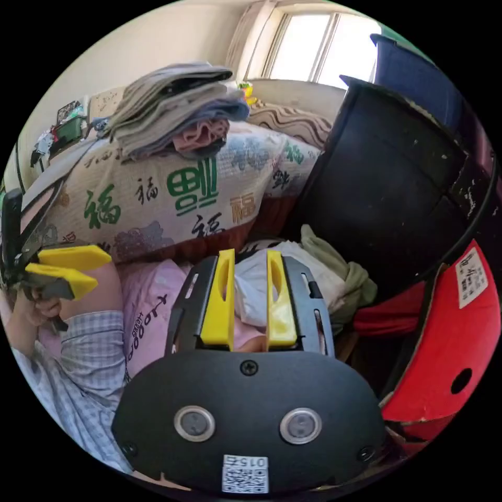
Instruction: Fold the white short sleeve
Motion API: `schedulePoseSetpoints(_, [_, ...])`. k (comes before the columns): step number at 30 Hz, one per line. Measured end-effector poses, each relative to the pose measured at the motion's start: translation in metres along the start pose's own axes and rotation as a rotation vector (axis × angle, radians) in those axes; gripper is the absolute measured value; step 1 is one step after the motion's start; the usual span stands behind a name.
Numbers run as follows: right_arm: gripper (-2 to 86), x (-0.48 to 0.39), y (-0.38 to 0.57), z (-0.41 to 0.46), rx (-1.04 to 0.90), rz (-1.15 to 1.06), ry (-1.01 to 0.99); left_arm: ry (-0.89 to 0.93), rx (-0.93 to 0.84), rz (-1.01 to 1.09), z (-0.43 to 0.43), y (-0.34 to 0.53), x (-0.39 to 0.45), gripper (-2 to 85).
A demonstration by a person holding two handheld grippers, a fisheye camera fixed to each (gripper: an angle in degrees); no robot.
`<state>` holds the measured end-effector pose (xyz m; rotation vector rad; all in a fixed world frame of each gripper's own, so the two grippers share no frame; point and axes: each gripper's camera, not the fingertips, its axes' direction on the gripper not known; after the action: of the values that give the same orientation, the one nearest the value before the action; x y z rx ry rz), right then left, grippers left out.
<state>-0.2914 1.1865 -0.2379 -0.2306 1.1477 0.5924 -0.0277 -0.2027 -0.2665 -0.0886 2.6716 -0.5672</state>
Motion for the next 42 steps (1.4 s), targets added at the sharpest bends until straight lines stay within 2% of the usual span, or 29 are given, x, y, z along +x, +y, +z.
schedulePoseSetpoints(5, [9.6, 0.024, -0.007, 0.133, -0.361, -0.002, -0.153, -0.066, -0.121, 0.026, 0.042, -0.003, 0.014, 11.3])
schedulePoseSetpoints(7, [6.0, 0.029, -0.002, 0.146, -0.368, 0.005, -0.160, -0.084, -0.123, 0.006, 0.043, -0.008, 0.013, 11.4])
schedulePoseSetpoints(9, [2.6, 0.032, 0.007, 0.115, -0.224, 0.003, -0.095, -0.100, -0.108, -0.003, 0.038, -0.013, 0.013, 11.5])
schedulePoseSetpoints(10, [2.1, 0.032, 0.009, 0.104, -0.189, -0.009, -0.107, -0.121, -0.095, -0.002, 0.033, -0.017, 0.015, 11.8])
schedulePoseSetpoints(14, [0.2, 0.035, 0.036, -0.004, 0.164, -0.105, -0.183, -0.252, -0.015, -0.009, 0.005, -0.041, 0.025, 16.2])
schedulePoseSetpoints(18, [-0.5, 0.049, 0.068, -0.105, 0.547, -0.199, -0.330, -0.296, 0.136, 0.027, -0.056, -0.073, 0.044, 18.1])
schedulePoseSetpoints(20, [-0.6, 0.062, 0.079, -0.124, 0.664, -0.200, -0.429, -0.263, 0.227, 0.026, -0.088, -0.078, 0.050, 17.6])
schedulePoseSetpoints(24, [-0.6, 0.071, 0.088, -0.106, 0.643, -0.218, -0.530, -0.242, 0.125, 0.000, -0.101, -0.073, 0.055, 15.8])
schedulePoseSetpoints(26, [-0.6, 0.064, 0.103, -0.101, 0.657, -0.268, -0.570, -0.267, 0.129, 0.021, -0.113, -0.057, 0.071, 15.8])
schedulePoseSetpoints(31, [-0.6, 0.078, 0.140, -0.118, 0.787, -0.223, -0.546, -0.356, 0.079, 0.212, -0.162, -0.005, 0.139, 15.9])
schedulePoseSetpoints(33, [-0.6, 0.093, 0.163, -0.130, 0.891, -0.225, -0.618, -0.424, 0.025, 0.237, -0.173, 0.008, 0.158, 15.7])
schedulePoseSetpoints(38, [-0.6, 0.119, 0.190, -0.128, 0.940, -0.180, -0.691, -0.498, -0.101, 0.361, -0.220, 0.036, 0.198, 13.5])
schedulePoseSetpoints(39, [-0.6, 0.124, 0.195, -0.124, 0.928, -0.175, -0.710, -0.465, -0.039, 0.375, -0.244, 0.039, 0.208, 13.5])
schedulePoseSetpoints(42, [-0.6, 0.126, 0.207, -0.112, 0.909, -0.197, -0.824, -0.213, 0.260, 0.315, -0.304, 0.054, 0.210, 13.3])
